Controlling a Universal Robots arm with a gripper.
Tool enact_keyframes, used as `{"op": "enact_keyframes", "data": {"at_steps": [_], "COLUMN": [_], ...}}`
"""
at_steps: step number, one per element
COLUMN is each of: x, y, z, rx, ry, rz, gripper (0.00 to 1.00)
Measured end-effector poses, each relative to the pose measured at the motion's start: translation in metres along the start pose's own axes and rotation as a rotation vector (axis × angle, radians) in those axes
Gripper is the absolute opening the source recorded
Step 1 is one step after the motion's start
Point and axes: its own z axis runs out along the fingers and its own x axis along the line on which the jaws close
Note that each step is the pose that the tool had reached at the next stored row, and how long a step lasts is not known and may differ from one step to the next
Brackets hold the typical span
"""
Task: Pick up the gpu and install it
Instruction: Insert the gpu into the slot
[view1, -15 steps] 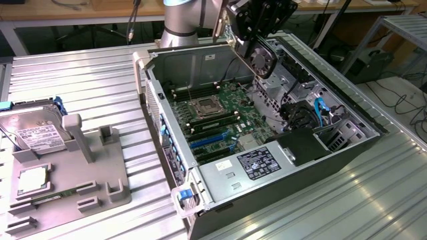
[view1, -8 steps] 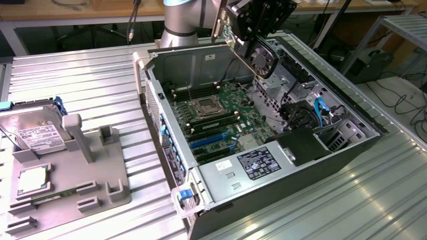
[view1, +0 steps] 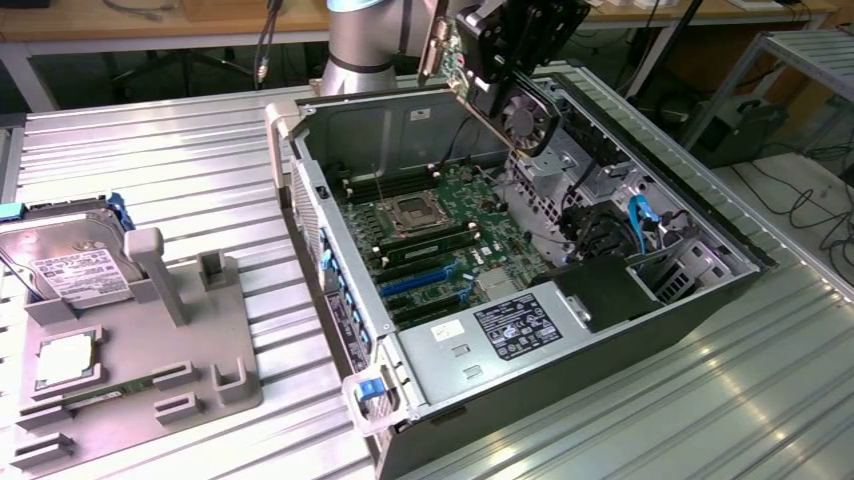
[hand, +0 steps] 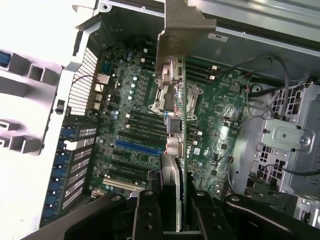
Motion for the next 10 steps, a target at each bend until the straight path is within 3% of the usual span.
{"op": "enact_keyframes", "data": {"at_steps": [10], "x": [0.0000], "y": [0.0000], "z": [0.0000], "rx": [-0.0003], "ry": [0.0043], "rz": [-0.057], "gripper": [0.28]}}
